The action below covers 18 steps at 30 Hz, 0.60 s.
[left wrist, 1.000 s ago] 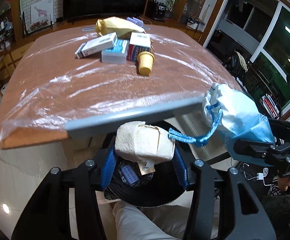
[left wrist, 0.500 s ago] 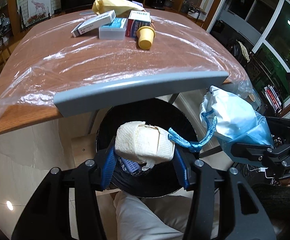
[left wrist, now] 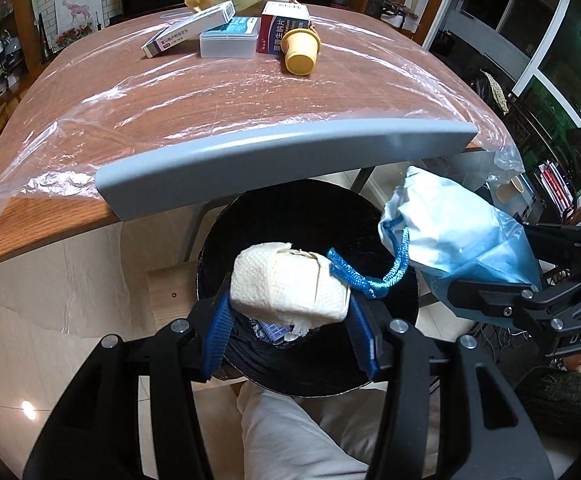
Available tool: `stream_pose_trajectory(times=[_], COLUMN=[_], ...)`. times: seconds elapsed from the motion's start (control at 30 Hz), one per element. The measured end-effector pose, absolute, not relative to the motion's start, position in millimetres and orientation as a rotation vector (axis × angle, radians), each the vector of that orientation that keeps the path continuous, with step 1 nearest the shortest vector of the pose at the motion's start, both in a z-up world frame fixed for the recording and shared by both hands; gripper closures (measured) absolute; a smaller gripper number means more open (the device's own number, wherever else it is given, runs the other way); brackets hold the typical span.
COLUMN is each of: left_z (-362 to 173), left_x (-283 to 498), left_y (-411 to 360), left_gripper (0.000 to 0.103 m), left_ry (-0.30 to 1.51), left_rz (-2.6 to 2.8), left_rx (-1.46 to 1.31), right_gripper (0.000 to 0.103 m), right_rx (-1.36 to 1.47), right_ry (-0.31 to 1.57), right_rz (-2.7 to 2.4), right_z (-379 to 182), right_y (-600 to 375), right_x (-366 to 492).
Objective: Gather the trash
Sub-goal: 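Carry the blue bag and white bundle over the black trash bin with both grippers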
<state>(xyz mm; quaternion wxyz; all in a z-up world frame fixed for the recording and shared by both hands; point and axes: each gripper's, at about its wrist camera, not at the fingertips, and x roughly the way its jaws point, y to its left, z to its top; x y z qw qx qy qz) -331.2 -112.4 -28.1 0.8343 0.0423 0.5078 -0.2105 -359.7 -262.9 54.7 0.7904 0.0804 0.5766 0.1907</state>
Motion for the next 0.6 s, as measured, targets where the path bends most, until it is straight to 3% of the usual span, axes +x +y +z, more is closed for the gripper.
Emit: stream_pose_trajectory(times=[0.6], left_z=[-52.6], left_x=[-323.4], left_y=[-120.8], left_gripper=[0.051], left_ry=[1.112], left_rz=[-0.437], left_rx=[0.102], right_gripper=[0.037], right_rx=[0.139], right_ry=[1.296], right_rz=[0.395], right_z=[24.6], right_y=[-249.0], right_x=[-341.2])
